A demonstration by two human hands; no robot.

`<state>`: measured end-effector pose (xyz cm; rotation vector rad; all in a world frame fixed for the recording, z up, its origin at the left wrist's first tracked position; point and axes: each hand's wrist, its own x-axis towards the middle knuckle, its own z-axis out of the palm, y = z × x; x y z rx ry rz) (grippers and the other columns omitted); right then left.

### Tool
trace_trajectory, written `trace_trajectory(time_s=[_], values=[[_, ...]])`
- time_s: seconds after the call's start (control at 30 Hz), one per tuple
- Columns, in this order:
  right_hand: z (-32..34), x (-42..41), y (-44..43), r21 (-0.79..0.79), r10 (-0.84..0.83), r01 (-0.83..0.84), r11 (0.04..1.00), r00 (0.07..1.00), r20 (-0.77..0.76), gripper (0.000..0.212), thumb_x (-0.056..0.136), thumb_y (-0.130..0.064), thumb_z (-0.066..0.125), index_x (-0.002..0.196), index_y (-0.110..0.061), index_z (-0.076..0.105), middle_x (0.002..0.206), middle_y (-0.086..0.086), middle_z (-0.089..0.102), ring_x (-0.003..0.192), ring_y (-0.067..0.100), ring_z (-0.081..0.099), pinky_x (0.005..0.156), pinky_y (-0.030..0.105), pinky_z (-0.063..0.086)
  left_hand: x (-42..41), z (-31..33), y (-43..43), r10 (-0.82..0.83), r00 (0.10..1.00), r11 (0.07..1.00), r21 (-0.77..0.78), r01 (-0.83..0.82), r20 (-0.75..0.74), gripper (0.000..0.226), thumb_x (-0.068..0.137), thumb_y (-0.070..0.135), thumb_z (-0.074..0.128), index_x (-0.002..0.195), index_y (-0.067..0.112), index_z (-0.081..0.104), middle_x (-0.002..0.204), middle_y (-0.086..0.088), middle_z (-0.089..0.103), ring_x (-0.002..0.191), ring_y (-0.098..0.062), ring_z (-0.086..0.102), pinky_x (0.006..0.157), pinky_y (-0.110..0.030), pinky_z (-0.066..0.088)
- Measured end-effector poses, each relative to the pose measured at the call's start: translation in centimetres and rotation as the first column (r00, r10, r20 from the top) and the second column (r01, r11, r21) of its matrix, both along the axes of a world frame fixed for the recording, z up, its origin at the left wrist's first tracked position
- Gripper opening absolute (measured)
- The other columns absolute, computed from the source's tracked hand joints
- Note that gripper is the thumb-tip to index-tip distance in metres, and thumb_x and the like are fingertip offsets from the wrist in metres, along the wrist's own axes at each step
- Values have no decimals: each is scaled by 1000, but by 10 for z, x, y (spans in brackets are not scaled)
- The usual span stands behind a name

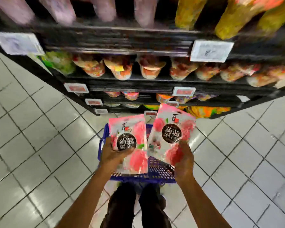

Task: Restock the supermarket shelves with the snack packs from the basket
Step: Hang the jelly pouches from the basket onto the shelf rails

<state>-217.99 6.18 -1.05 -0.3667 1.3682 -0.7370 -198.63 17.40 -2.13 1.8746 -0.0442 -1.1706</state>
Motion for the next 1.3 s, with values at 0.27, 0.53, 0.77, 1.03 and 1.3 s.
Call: trace_trajectory(time_s=[0.27, 0.53, 0.77, 1.03, 1.3], values=[[239, 3, -32, -388, 209, -166, 907, 975, 70, 38, 64, -15, 83, 99, -11, 68, 83, 6, 73, 70, 18, 71, 60, 32, 58, 30, 254, -22, -18, 972, 951, -295, 88, 233, 56, 67, 2, 86, 107, 30, 58, 111, -5, 70, 93, -22, 67, 78, -38, 57], [378, 2, -80, -630, 371, -296, 719, 929, -13, 59, 51, -48, 94, 94, -19, 67, 94, 13, 72, 84, 30, 69, 78, 44, 56, 38, 424, -56, 75, 938, 846, -519, 120, 339, 51, 68, 1, 84, 111, 7, 58, 104, -14, 70, 68, -16, 71, 52, -29, 58], [456, 16, -97, -766, 366, -279, 579, 929, -61, 46, 53, -45, 92, 87, -26, 69, 86, 5, 72, 80, 22, 68, 74, 41, 56, 47, 485, -61, 143, 935, 738, -664, 117, 324, 51, 59, 27, 88, 105, 29, 67, 106, 1, 75, 103, -22, 70, 82, -35, 57], [496, 59, -95, -808, 369, -256, 530, 928, -53, 38, 60, -30, 84, 91, -15, 68, 98, 20, 74, 90, 35, 71, 83, 53, 58, 71, 520, -67, 233, 924, 730, -682, 41, 305, 46, 41, 49, 93, 78, 27, 76, 81, -1, 77, 75, -20, 74, 59, -30, 58], [539, 117, -95, -897, 179, -228, 380, 969, -171, 50, 59, -46, 90, 85, -10, 68, 83, 11, 74, 78, 29, 71, 72, 42, 58, 137, 563, -58, 299, 872, 652, -750, 110, 387, 15, 65, 40, 82, 78, 36, 76, 82, 0, 77, 70, -23, 72, 63, -38, 58]])
